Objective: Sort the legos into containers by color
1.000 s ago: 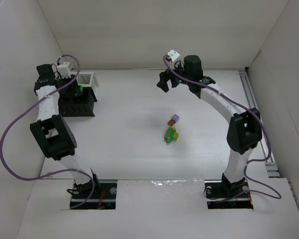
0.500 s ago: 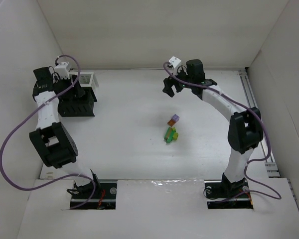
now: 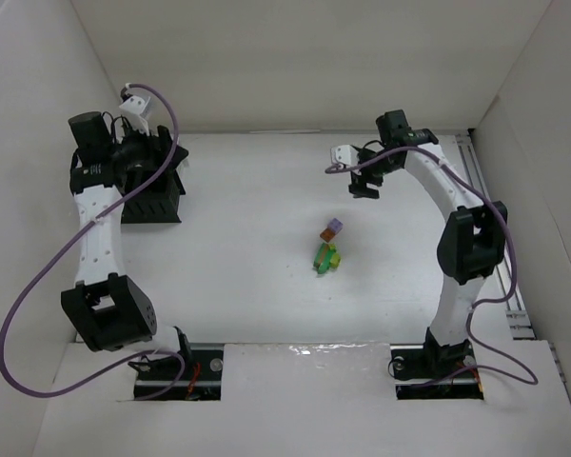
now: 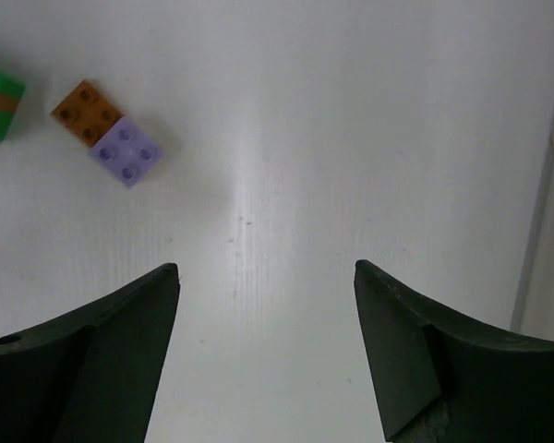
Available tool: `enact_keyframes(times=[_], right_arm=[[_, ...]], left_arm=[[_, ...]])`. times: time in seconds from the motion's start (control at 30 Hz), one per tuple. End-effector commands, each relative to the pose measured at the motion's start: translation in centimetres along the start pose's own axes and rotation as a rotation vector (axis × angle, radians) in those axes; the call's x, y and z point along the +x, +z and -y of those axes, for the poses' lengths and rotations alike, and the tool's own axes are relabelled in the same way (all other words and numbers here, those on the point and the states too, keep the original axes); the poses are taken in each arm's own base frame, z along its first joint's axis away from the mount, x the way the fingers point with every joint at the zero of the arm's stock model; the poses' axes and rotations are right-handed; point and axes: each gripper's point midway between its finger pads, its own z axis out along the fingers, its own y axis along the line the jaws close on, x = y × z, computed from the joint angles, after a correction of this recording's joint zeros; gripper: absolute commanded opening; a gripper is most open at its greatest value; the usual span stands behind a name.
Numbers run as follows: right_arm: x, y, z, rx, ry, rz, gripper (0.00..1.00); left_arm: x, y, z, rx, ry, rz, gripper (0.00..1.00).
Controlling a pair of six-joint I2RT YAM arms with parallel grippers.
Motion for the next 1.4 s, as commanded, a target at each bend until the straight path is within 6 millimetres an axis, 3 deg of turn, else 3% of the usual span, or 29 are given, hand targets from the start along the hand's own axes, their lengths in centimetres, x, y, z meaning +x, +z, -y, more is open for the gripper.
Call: enact_keyframes(times=[0.0,0.1,0.23,0.27,0.37,0.5,0.83,1.37], right_arm=[[0.4,0.1,-6.1,-0.272,-0.239,0.004,0.82],[0.3,0.9,-6.3,-0.272,-0.425,0.01,0.83],[-0.8,2.4,-7.4,-0.363,-0.524,0.051,0.77],[-1.4,3.3,-6.9,-0.388,-0.579,0.067,0.77],[-2.4,4.1,-7.3,-0.44,-0.61,0.074,0.72],[-2.4,5.9,-7.7,-0.492,-0.619,0.072,0.65],[-1.7,6.4,-10.4,-0.569,-0.63,0.06,0.62],[-0.5,7.2,-11.9,-0.624,-0.592,0.035,0.64]], left_arm=[[-0.3,0.2,-0.1,0.023,-0.009,0.025,0.64],[0.1,0.7,-0.3,0.025,-0.061,0.018,0.64],[-0.6,0.6,-0.1,0.031,-0.063,0.034,0.64],[-0.6,0.6,-0.1,0.031,-0.063,0.034,0.64],[-0.3,0.7,-0.4,0.022,-0.063,0.032,0.64],[-0.1,0.4,0.1,0.022,-0.064,0.031,0.64],[1.2,-0.6,0.1,-0.004,-0.079,0.024,0.64],[1.3,-0.8,0.4,-0.003,-0.086,0.018,0.65]])
